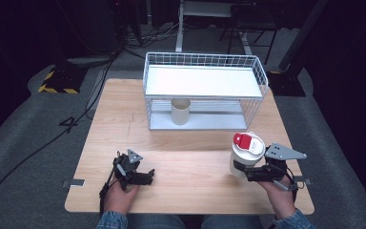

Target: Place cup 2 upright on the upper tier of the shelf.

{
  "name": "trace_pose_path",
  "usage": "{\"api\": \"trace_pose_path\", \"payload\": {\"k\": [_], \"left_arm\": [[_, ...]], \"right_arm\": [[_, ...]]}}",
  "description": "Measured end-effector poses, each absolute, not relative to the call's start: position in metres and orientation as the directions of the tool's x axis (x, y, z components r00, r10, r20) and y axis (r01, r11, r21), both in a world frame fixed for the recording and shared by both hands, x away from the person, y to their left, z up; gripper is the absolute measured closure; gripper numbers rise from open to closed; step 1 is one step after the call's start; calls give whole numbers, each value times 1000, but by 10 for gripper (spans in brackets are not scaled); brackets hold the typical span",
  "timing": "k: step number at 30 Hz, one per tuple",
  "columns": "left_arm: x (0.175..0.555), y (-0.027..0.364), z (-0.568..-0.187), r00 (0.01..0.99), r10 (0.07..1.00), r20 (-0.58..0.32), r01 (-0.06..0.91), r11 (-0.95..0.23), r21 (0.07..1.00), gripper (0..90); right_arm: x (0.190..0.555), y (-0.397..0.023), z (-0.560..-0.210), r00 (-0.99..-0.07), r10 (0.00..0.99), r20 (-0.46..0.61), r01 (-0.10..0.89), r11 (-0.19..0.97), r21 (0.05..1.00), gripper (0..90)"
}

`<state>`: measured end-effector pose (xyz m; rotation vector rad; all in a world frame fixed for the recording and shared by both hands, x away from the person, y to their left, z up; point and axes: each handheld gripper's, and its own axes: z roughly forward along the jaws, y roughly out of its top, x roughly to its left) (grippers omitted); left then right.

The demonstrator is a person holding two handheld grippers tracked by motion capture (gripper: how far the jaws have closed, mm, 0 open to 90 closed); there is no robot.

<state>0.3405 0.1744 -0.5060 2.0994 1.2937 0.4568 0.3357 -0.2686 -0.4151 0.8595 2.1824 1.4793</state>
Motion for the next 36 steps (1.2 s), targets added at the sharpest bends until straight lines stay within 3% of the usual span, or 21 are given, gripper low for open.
{"api": "trace_pose_path", "payload": {"k": [36], "left_arm": [[341, 175, -506, 460, 887, -32, 673, -325, 665, 5]], "right_arm": [[368, -263, -313, -718, 696, 14, 242, 231, 942, 128]]}}
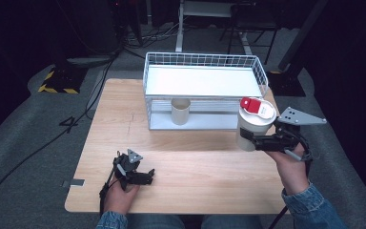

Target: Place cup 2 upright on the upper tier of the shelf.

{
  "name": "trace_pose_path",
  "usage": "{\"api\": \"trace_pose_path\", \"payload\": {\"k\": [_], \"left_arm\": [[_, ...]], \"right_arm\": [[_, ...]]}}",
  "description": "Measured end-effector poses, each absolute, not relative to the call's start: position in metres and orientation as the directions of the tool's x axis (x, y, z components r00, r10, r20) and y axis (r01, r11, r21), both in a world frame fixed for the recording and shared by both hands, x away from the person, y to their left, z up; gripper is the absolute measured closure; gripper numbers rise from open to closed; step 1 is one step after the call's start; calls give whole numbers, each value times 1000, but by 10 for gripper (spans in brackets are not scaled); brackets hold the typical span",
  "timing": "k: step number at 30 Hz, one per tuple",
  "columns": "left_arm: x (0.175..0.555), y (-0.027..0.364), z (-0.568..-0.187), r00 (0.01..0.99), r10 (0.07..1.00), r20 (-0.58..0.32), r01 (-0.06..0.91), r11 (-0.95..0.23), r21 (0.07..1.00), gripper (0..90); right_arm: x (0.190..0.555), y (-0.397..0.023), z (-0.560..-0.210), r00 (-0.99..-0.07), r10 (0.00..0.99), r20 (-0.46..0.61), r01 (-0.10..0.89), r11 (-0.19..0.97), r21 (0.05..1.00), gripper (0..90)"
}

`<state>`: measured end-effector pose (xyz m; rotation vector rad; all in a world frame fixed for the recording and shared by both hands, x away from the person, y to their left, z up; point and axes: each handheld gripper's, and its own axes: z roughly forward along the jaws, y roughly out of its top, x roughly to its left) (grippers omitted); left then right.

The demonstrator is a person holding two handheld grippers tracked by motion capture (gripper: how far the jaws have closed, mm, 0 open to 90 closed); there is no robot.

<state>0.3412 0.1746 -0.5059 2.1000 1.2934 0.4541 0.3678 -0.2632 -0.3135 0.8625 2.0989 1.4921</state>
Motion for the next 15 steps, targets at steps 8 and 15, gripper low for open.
{"api": "trace_pose_path", "payload": {"k": [8, 15], "left_arm": [[342, 175, -506, 460, 887, -32, 673, -325, 665, 6], [342, 175, -506, 460, 888, -32, 673, -324, 665, 5]], "right_arm": [[378, -260, -290, -709, 705, 15, 227, 209, 951, 128], [389, -257, -273, -702, 712, 9, 226, 210, 951, 128]]}}
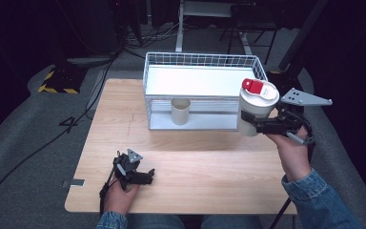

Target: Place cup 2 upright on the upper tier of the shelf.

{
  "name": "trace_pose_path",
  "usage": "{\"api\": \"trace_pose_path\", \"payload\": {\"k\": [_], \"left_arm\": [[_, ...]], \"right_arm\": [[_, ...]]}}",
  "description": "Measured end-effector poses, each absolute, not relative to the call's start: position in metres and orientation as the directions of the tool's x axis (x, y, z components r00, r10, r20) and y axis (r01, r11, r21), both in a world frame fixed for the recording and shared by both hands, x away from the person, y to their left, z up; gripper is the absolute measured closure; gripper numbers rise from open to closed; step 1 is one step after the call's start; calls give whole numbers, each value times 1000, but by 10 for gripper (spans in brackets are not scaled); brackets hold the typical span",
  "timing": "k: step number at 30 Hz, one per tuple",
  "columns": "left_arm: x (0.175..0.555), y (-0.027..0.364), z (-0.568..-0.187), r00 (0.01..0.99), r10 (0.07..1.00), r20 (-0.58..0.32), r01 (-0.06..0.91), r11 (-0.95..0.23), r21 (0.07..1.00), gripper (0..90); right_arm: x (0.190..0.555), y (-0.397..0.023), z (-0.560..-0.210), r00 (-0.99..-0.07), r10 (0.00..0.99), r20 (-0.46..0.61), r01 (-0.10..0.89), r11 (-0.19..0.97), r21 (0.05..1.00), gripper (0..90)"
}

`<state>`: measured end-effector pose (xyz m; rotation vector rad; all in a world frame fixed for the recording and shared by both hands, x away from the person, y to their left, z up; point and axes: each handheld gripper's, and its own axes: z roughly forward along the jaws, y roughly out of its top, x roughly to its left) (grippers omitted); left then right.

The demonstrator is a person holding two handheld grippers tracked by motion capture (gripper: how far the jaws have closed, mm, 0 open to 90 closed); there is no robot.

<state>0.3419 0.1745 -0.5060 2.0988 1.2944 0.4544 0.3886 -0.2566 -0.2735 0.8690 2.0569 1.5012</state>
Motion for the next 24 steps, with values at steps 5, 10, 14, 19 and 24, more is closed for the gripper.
{"api": "trace_pose_path", "payload": {"k": [5, 10, 14, 19, 24], "left_arm": [[342, 175, -506, 459, 888, -32, 673, -324, 665, 5], [342, 174, -506, 457, 889, -32, 674, -323, 665, 5], [342, 175, -506, 457, 889, -32, 674, -323, 665, 6], [342, 175, -506, 457, 889, -32, 674, -323, 665, 5], [342, 175, -506, 457, 889, -32, 674, -323, 665, 5]], "right_arm": [[398, -252, -259, -695, 719, -4, 211, 209, 955, 128], [408, -250, -253, -689, 725, 10, 216, 192, 957, 128], [423, -247, -248, -676, 737, 14, 223, 186, 957, 128], [440, -242, -241, -673, 740, 7, 208, 181, 961, 128], [459, -230, -236, -669, 743, -1, 195, 176, 965, 128]]}}
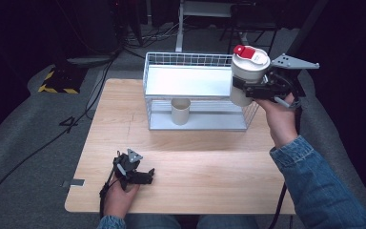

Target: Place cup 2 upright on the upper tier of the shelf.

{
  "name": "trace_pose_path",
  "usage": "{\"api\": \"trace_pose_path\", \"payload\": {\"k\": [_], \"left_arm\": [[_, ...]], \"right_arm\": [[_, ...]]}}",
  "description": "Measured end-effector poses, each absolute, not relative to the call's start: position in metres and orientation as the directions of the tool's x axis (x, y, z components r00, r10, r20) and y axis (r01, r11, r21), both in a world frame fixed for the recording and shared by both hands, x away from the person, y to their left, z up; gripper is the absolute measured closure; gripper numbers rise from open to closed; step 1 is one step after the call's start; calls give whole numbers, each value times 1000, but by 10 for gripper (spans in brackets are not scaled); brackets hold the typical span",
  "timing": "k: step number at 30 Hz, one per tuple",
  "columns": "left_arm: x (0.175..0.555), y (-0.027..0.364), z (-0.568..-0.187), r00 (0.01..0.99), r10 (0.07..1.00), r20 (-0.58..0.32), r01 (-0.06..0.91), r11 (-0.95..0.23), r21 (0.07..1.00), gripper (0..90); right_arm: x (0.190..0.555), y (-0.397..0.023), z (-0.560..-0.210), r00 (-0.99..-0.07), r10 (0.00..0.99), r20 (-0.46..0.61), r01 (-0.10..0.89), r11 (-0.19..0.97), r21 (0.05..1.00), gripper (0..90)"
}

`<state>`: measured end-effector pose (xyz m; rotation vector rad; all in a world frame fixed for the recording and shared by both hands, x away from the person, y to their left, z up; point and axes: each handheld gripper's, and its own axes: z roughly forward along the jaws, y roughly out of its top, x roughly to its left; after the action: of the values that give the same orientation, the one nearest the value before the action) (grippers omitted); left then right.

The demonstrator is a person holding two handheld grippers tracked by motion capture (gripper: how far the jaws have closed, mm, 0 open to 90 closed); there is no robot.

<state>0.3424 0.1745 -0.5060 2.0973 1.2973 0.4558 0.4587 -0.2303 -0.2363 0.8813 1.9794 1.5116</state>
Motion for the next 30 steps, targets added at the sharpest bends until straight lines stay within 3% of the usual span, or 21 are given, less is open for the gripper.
{"api": "trace_pose_path", "payload": {"k": [30], "left_arm": [[345, 175, -506, 451, 892, -30, 675, -319, 665, 6]], "right_arm": [[539, -193, -250, -598, 802, -11, 154, 129, 980, 128]]}}
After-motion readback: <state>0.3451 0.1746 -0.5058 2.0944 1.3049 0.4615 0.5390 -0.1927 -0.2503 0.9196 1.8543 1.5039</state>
